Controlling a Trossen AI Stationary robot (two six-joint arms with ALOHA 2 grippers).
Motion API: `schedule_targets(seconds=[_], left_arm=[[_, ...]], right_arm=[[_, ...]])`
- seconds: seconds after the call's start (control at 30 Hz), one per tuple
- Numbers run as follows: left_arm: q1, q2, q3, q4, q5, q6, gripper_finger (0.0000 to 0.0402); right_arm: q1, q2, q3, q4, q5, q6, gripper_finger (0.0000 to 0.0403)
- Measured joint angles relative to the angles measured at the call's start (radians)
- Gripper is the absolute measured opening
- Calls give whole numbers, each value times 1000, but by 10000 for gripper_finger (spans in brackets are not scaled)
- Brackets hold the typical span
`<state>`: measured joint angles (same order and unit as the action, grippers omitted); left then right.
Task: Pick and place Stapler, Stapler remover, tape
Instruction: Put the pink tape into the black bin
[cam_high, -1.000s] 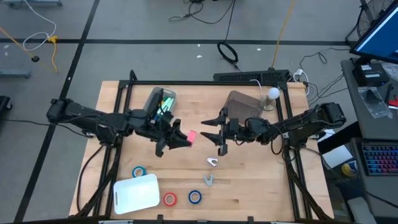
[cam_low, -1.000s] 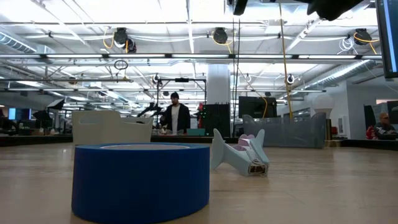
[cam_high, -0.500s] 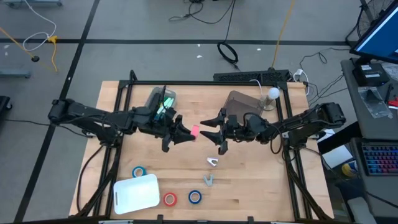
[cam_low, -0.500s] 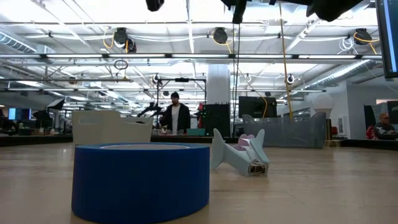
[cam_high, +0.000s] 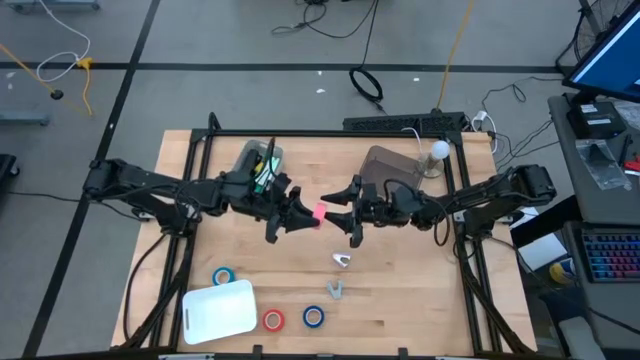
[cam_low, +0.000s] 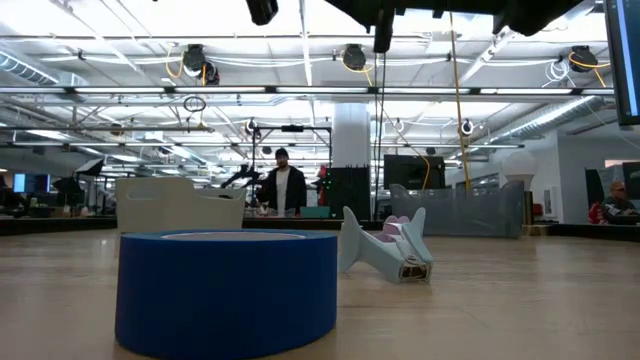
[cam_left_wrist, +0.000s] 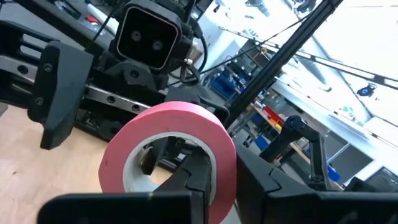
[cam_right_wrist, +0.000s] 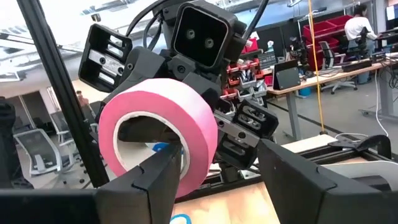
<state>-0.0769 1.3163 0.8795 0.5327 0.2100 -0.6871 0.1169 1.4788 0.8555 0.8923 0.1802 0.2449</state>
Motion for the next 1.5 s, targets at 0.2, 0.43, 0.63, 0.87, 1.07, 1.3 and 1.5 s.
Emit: schedule_targets(seconds=[0.2, 0.43, 0.63, 0.87, 1.07, 1.3, 1.5], left_arm=[[1, 0, 0, 0, 0, 8, 39], [1, 0, -1, -1, -5, 12, 44], [1, 0, -1, -14, -6, 27, 54], [6, -1, 0, -41, 4, -5, 106], [45, -25, 0, -106, 140, 18, 146], [141, -116, 1, -348, 238, 60, 167], [178, -204, 1, -735, 73, 149, 168]], right_arm=[[-5, 0, 0, -6, 0, 5, 182], [-4, 0, 0, -1, -6, -1, 77], [-4, 0, 0, -5, -2, -7, 26], [-4, 0, 0, -16, 2, -5, 26], [-4, 2, -1, -30, 9, -1, 26], [-5, 1, -1, -75, 63, 26, 26], [-11, -58, -1, -274, 213, 24, 26]])
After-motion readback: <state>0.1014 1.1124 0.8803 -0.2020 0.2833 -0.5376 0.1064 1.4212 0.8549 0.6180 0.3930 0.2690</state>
